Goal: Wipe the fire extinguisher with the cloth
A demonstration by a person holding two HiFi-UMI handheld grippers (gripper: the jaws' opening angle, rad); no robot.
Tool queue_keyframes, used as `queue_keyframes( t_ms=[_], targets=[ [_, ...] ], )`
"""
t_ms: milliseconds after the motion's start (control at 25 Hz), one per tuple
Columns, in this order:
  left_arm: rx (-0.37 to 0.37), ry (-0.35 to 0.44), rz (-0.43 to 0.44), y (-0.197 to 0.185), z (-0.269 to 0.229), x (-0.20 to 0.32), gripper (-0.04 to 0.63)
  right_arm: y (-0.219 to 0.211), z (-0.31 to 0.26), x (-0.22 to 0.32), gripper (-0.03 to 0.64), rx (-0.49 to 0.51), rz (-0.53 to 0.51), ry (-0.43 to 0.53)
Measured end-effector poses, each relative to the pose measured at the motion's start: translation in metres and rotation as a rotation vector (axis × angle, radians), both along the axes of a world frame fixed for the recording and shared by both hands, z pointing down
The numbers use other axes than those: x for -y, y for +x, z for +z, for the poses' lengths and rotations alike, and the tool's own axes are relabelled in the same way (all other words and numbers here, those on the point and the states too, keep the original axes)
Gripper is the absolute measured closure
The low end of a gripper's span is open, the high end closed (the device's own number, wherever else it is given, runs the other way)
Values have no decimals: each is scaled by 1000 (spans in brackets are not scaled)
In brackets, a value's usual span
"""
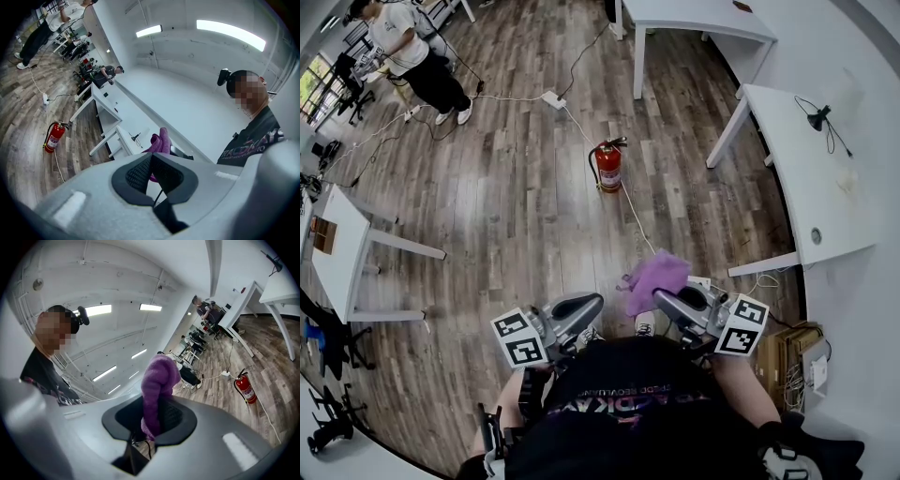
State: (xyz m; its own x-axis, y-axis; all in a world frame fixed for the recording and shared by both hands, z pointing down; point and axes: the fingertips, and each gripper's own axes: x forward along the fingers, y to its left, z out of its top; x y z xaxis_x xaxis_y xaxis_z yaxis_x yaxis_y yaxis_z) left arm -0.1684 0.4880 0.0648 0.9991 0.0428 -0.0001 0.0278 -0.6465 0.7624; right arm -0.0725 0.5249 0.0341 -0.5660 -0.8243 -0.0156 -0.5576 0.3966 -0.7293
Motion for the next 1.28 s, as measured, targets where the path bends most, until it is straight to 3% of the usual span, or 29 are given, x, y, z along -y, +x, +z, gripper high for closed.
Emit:
queue_keyframes(
  t_ms=[680, 960, 1280],
  targets=[
    [35, -3, 3, 97, 2, -17, 598, 103, 11, -15, 548, 25, -4, -28],
    [41, 8, -14, 113, 3, -1, 598, 124, 13, -3, 549, 28, 1, -28],
    [20, -47, -35, 120, 21, 48, 598, 130, 21, 46, 548, 11, 4, -52]
  ],
)
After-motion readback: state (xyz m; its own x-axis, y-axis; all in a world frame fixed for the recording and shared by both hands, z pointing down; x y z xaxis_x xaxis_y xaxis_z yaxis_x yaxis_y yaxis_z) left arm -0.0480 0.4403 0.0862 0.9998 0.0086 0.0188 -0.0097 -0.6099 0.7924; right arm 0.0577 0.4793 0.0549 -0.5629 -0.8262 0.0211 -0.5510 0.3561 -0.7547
